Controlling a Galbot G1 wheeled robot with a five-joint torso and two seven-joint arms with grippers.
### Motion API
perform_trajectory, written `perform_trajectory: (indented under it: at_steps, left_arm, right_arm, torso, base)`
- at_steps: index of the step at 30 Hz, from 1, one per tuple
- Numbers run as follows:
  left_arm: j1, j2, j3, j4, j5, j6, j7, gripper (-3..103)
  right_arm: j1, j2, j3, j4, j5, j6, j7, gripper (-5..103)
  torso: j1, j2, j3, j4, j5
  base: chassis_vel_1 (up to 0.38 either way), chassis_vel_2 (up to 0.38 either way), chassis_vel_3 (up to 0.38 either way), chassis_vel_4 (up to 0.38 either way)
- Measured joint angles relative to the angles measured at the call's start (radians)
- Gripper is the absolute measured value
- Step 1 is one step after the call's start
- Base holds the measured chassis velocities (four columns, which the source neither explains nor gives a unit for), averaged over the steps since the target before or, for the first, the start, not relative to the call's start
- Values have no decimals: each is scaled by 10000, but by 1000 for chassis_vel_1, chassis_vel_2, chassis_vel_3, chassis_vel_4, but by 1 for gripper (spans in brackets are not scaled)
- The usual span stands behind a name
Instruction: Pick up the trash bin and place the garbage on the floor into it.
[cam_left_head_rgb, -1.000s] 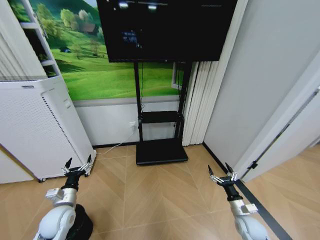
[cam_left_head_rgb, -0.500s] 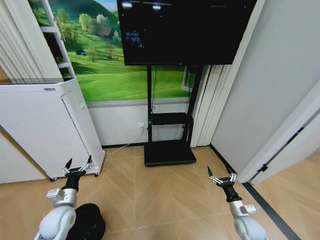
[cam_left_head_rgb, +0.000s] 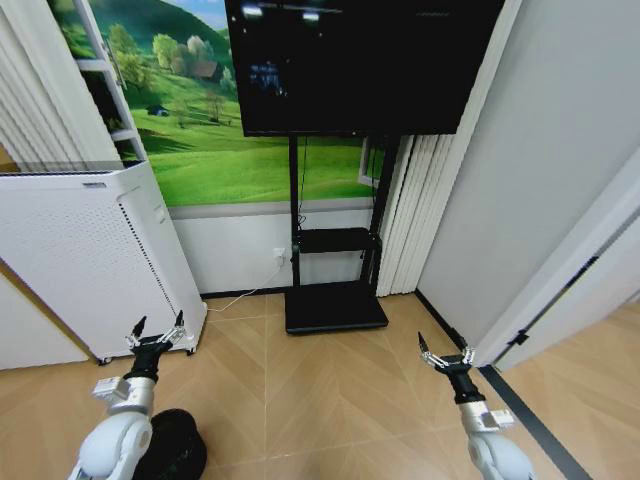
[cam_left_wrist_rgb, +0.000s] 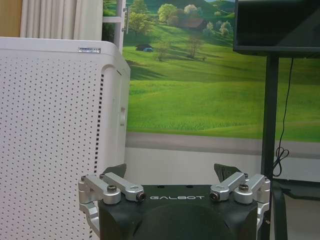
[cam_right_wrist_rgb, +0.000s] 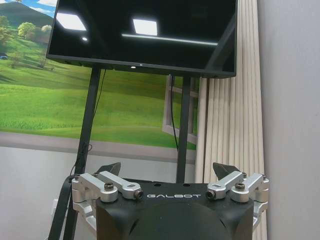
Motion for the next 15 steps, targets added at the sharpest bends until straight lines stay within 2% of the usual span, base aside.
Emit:
perform_trajectory:
  at_steps: [7,15]
  left_arm:
    - [7,-20,19,-3,33,-1,8,98]
    - [35,-1,-30,-13,25,-4,14,98]
  right_arm:
    - [-69,10,-109,253,-330,-228,375,100]
    - [-139,0,-139,432,-394,-575,490,100]
  torso:
    - [88,200,131,-1,1]
    - [217,555,329,0,-1]
  base:
    - [-92,74,77,-76]
    - [0,0,0,0]
